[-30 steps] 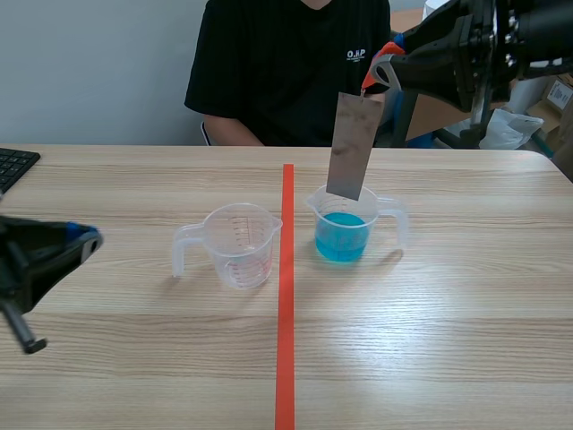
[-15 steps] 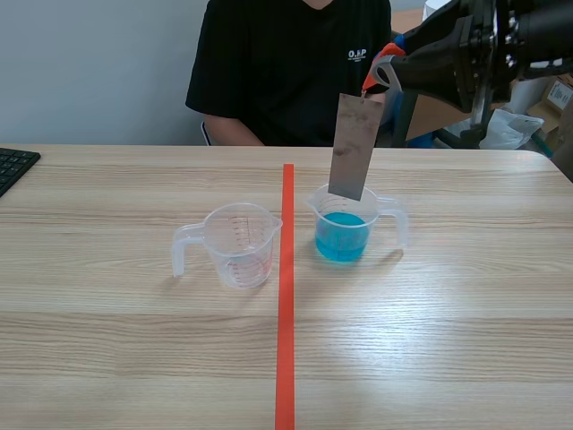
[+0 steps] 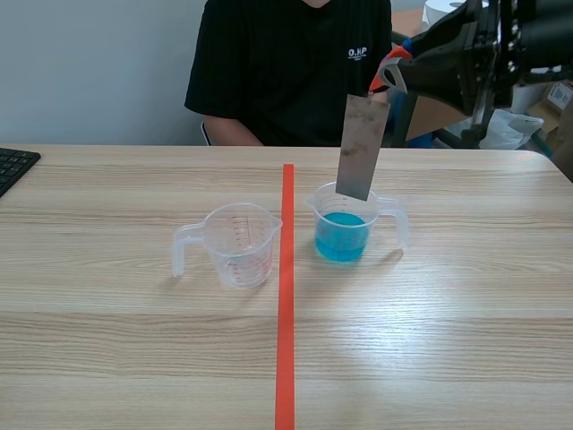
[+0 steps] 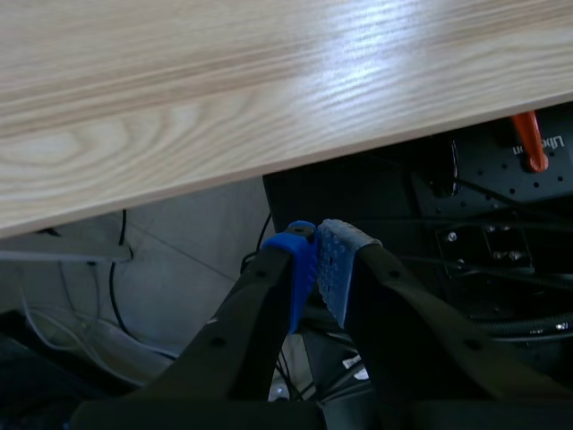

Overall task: Do the redox reaction experiment.
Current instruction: 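Lower the plate into the blue solution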

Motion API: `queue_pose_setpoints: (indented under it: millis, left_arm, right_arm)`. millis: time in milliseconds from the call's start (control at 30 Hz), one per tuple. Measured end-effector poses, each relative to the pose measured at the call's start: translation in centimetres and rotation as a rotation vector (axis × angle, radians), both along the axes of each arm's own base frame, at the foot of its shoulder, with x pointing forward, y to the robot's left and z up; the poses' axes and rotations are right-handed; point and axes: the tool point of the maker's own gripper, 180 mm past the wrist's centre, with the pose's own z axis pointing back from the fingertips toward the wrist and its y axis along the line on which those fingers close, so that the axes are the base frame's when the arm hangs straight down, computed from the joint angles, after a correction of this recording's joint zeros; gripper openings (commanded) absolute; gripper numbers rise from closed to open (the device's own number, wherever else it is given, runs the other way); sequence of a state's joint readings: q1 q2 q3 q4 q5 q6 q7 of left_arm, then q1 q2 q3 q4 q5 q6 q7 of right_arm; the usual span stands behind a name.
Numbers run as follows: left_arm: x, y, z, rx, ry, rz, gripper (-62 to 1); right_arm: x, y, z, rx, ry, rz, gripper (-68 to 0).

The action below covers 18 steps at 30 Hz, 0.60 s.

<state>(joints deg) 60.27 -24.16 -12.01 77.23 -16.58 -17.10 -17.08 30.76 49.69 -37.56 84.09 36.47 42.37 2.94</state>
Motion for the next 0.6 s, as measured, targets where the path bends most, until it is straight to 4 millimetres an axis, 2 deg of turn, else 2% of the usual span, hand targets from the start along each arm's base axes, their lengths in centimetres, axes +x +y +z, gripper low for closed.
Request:
queue_pose_setpoints:
  millis: [600]
  left_arm:
    - [-0.4, -0.3, -0.5, -0.005, 0.023, 0.021, -56.9]
  right_arm:
    - [2.5, 0.2, -5.4, -0.015, 0.051, -0.065, -66.2]
